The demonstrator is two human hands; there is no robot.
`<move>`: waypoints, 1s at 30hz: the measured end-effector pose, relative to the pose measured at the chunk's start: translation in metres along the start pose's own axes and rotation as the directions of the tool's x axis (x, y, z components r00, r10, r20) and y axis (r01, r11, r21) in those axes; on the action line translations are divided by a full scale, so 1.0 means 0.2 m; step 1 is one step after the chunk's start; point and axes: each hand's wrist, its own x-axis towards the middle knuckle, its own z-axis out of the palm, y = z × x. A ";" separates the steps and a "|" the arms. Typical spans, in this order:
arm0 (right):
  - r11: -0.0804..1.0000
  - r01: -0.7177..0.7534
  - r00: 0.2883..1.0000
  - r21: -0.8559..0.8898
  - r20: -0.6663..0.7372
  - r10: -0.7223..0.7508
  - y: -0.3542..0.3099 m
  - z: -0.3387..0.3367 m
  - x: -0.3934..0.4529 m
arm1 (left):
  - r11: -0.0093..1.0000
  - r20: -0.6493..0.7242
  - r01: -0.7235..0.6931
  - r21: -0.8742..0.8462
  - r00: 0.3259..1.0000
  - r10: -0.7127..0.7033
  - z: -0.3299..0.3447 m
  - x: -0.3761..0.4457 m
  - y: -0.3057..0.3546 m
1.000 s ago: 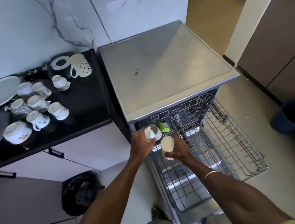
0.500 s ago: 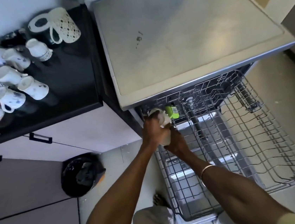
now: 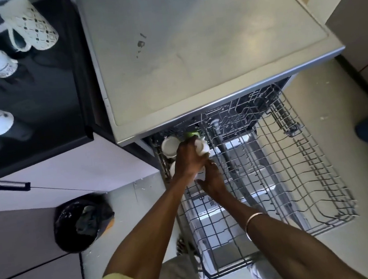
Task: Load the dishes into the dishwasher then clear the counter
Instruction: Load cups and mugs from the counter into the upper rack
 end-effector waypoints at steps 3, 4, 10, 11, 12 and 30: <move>0.993 -0.063 0.998 -0.099 -0.019 0.061 0.11 -0.09 0.01 | 0.997 0.052 0.010 0.076 0.999 -0.014 0.10 0.05 0.00; 0.989 -0.087 0.996 -0.117 -0.032 0.084 0.15 -0.12 0.02 | 0.995 0.066 0.008 0.098 0.998 -0.014 0.13 0.07 -0.02; 0.978 -0.113 0.991 -0.175 -0.087 0.099 0.30 -0.19 0.09 | 0.992 0.071 0.075 0.105 0.994 -0.082 0.33 0.13 -0.10; 0.975 -0.105 0.991 -0.194 -0.108 0.085 0.32 -0.19 0.10 | 0.991 0.072 0.086 0.106 0.993 -0.094 0.36 0.14 -0.11; 0.976 -0.110 0.989 -0.189 -0.114 0.089 0.33 -0.19 0.11 | 0.989 0.071 0.090 0.116 0.993 -0.099 0.38 0.15 -0.13; 0.997 -0.033 0.982 -0.071 -0.188 0.019 0.35 -0.24 0.20 | 0.990 -0.177 0.143 0.007 0.974 -0.139 0.56 0.09 -0.07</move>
